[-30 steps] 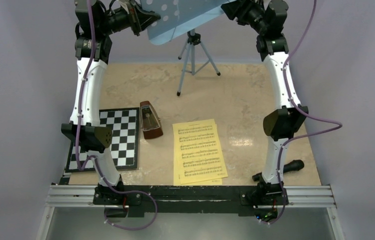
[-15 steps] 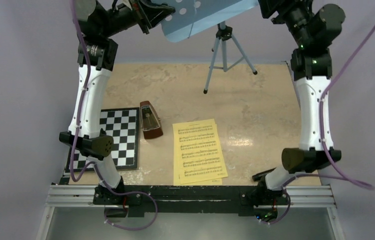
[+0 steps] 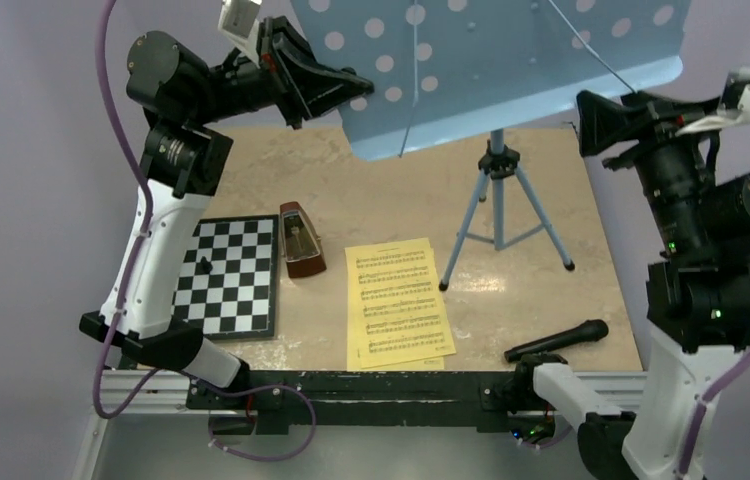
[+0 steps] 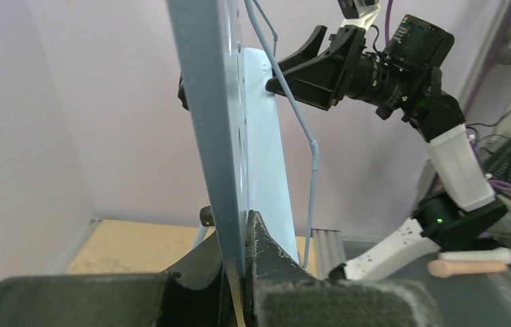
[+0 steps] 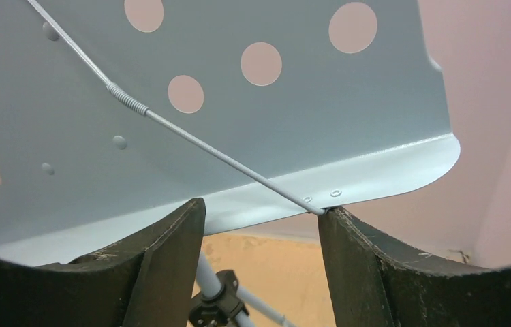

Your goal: Pack up the instrument practice props

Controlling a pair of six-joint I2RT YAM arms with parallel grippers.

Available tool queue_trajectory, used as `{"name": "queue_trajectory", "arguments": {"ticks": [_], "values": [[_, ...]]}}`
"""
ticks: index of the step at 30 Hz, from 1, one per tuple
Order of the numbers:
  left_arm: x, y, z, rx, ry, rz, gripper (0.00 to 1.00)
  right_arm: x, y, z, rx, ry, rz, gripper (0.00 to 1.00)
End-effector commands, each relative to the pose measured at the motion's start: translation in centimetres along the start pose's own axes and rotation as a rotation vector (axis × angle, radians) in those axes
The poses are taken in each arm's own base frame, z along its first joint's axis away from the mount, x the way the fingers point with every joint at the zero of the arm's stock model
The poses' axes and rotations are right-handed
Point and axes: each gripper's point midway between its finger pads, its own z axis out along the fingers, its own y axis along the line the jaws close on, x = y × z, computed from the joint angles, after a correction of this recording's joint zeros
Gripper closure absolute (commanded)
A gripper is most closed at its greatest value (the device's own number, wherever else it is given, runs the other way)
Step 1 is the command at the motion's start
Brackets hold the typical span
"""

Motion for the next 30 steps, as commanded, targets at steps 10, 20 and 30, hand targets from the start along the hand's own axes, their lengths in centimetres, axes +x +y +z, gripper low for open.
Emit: {"name": "queue_trajectory", "arguments": {"ticks": [10,20,30], "values": [[10.5,-0.6,2.9,-0.075,0.170,-0.404,1.00,0.0,4.5,-6.3,-0.184,-0.025,-0.049,0.36],[16.5,7.4,4.0,-0.181,0.202,-0.558,1.00,5.0,1.4,-1.3,-0.102,0.036,-0.009,0.37],[19.4,13.4,4.2,-0.166,0.219,-0.499,1.00,10.6,-1.8,5.0,-0.064,0.128,-0.051,0.24]]}}
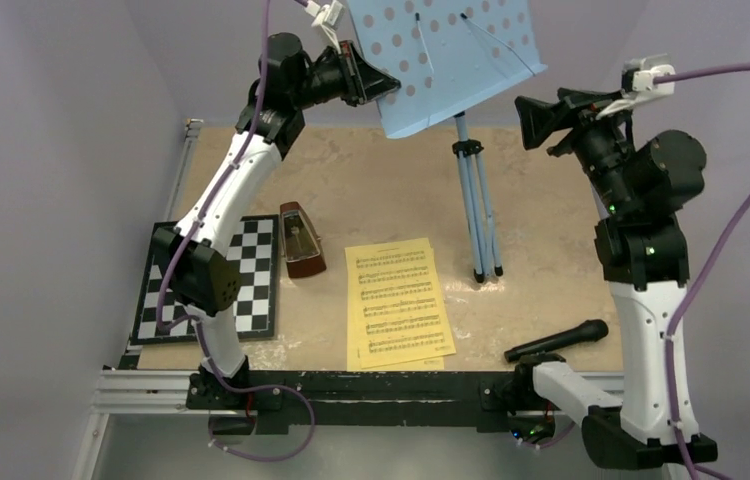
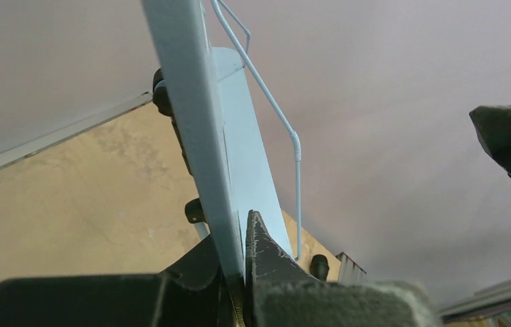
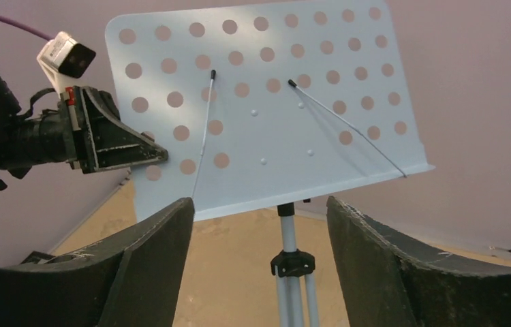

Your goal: Pack up the instrument practice props

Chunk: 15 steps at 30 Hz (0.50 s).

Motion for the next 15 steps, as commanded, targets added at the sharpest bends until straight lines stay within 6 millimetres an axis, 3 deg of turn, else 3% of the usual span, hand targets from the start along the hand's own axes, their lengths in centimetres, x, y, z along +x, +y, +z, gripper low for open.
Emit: {"name": "queue_trajectory", "arguments": {"ticks": [1,5,11,15], "values": [[3.2,-3.0,0.7,0.190,0.133,0.036,1.00,2.3,-1.3,1.9,0.002,0.033,-0.070,0.20],[3.1,-2.7,0.9,0.235,0.136,0.090,1.00,8.2,-3.1,0.3,0.040,0.191,-0.129,0.09],[3.0,-2.3,1.3,0.256,0.136,0.131,1.00,20.9,-4.1,-1.9,-0.095,0.545,-0.241,0.01],[3.3,-2.0,1.3,0.261,0.147,0.145,1.00,25.1,-5.4,-0.9,-0.115,0.636,-0.248,0.01]]}}
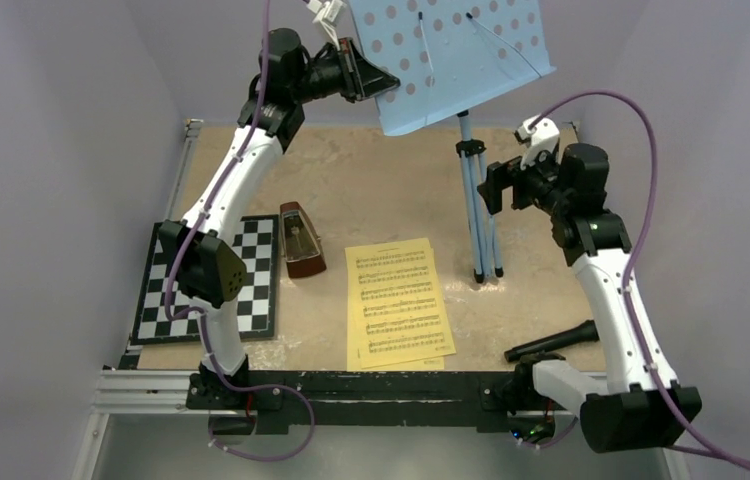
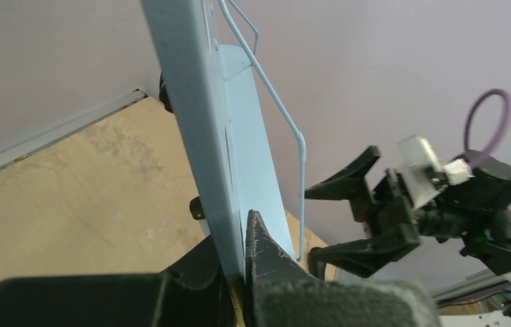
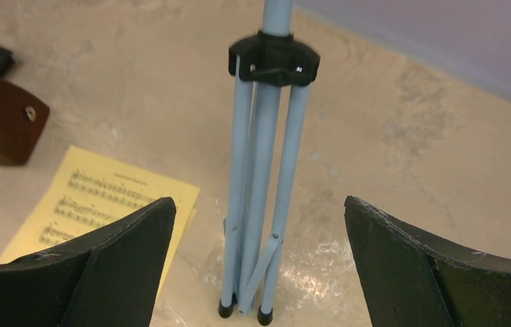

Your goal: Pack up the instrument practice props

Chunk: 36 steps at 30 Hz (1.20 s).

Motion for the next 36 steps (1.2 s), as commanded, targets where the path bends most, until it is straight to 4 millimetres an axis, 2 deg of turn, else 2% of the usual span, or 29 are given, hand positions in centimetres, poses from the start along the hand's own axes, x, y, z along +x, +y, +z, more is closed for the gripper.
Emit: {"name": "queue_trajectory", "arguments": {"ticks": [1,7,10,14,15,17,19,20,22,24,27,31,36], "values": [[3.7,-5.1,1.0,0.259,0.139,0.179,1.00,3.4,-0.3,3.0,-0.059,0.104,-0.071,0.01],[3.3,-4.2,0.6,0.260,0.146,0.194,1.00,4.4,-1.0,7.1,-0.096,0.155,-0.033,0.01],[3.6,-3.8,0.3,0.273,0.160,0.193,1.00,4.6,-0.3,8.7,-0.161,0.154,-0.028,0.01],[4.1,-3.4,0.2,0.295,0.171,0.201,1.00,5.6,-0.6,11.4,-0.184,0.200,-0.002,0.04],[4.1,-3.2,0.3,0.292,0.172,0.199,1.00,5.9,-0.7,12.0,-0.190,0.212,-0.008,0.08],[4.2,-2.9,0.4,0.290,0.173,0.200,1.00,6.5,-0.6,13.0,-0.218,0.222,-0.037,0.24],[4.5,-2.4,0.7,0.285,0.175,0.200,1.00,7.9,-0.3,13.5,-0.265,0.242,-0.098,0.47],[4.6,-2.1,0.9,0.285,0.179,0.200,1.00,8.6,-0.3,13.6,-0.268,0.258,-0.100,0.54],[4.6,-1.6,1.3,0.277,0.178,0.205,1.00,9.0,-0.2,13.2,-0.269,0.275,-0.099,0.71],[4.8,-0.5,1.8,0.254,0.175,0.218,1.00,8.2,0.2,12.0,-0.274,0.267,-0.092,0.86],[4.4,0.8,2.6,0.223,0.151,0.261,1.00,6.3,1.4,9.7,-0.292,0.228,-0.071,0.99],[2.6,1.5,3.3,0.167,0.084,0.298,1.00,3.9,2.4,6.0,-0.273,0.194,-0.034,1.00],[1.0,2.2,3.8,0.103,0.023,0.317,1.00,4.1,4.4,2.2,-0.293,0.250,0.068,1.00]]}}
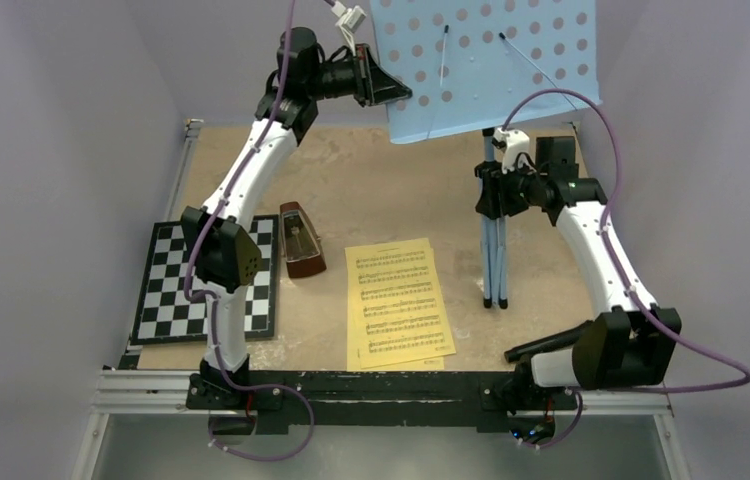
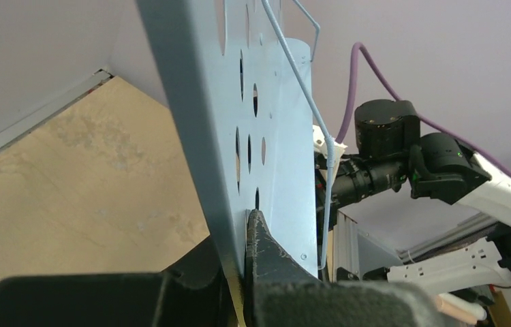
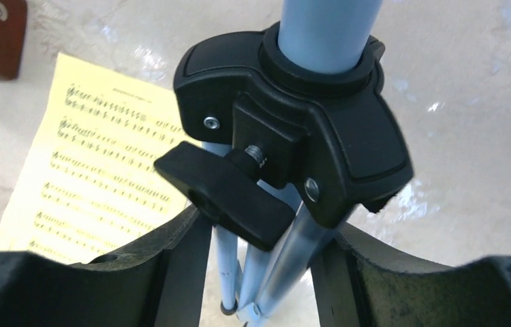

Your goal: Pack up the instrument practice props

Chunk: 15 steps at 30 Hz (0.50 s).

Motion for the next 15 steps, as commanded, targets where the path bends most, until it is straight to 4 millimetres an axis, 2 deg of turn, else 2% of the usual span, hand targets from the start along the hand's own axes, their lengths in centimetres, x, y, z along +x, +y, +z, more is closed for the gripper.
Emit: {"name": "queue_trajectory", "arguments": {"ticks": [1,6,7,9,12,15], "values": [[-1.0,1.3,1.5,-0.025,-0.055,0.269,1.00,-3.2,5.6,-5.6,-0.137,-0.131,-0.041,1.00],[0.5,2.7,1.7,-0.027,-0.054,0.193,1.00,-0.6,7.7,-6.0,-0.221,-0.091,0.033,1.00],[1.0,2.8,1.8,-0.018,-0.048,0.178,0.96,-0.3,7.7,-5.9,-0.223,-0.092,0.031,1.00],[1.8,3.1,1.9,-0.011,-0.038,0.150,0.90,0.3,7.4,-5.4,-0.207,-0.085,0.042,1.00],[3.3,4.0,1.8,-0.026,-0.023,0.099,0.88,1.0,6.3,-4.6,-0.159,-0.058,0.052,1.00],[5.0,5.1,1.6,-0.042,-0.001,0.046,0.75,1.7,5.2,-3.9,-0.123,-0.028,0.069,1.00]]}}
